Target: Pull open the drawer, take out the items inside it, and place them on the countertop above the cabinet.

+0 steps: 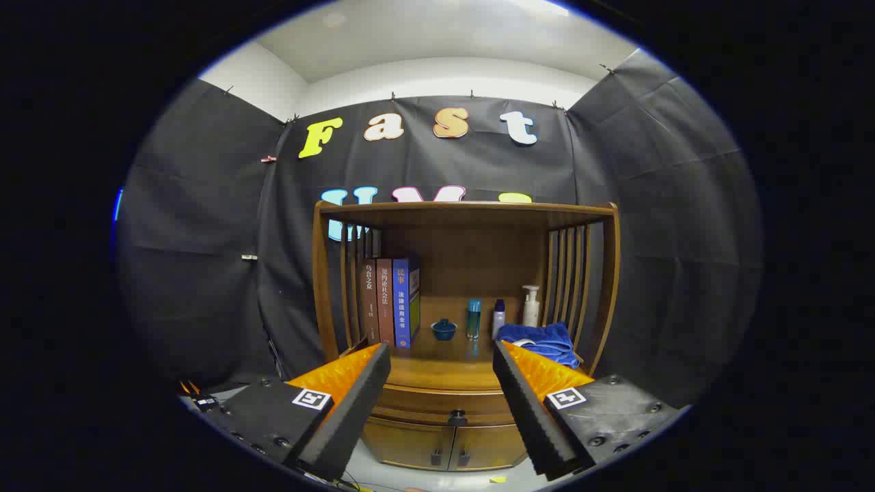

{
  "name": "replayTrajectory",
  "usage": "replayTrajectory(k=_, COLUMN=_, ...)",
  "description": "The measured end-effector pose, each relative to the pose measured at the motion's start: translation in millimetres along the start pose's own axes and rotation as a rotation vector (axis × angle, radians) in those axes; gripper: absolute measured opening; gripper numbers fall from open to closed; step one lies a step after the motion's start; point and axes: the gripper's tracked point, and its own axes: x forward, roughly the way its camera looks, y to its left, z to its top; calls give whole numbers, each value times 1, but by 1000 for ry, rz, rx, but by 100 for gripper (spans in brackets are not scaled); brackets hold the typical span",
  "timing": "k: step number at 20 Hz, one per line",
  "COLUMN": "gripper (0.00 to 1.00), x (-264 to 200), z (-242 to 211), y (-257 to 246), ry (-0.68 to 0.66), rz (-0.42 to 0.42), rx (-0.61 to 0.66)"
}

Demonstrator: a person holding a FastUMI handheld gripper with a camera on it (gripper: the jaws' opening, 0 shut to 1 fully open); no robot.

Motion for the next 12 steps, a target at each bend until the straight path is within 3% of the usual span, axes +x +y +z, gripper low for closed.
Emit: replayTrajectory(k=12, gripper=99, x=3, z=-2, y=-3, ry=-4, rz=-23, rx=-1)
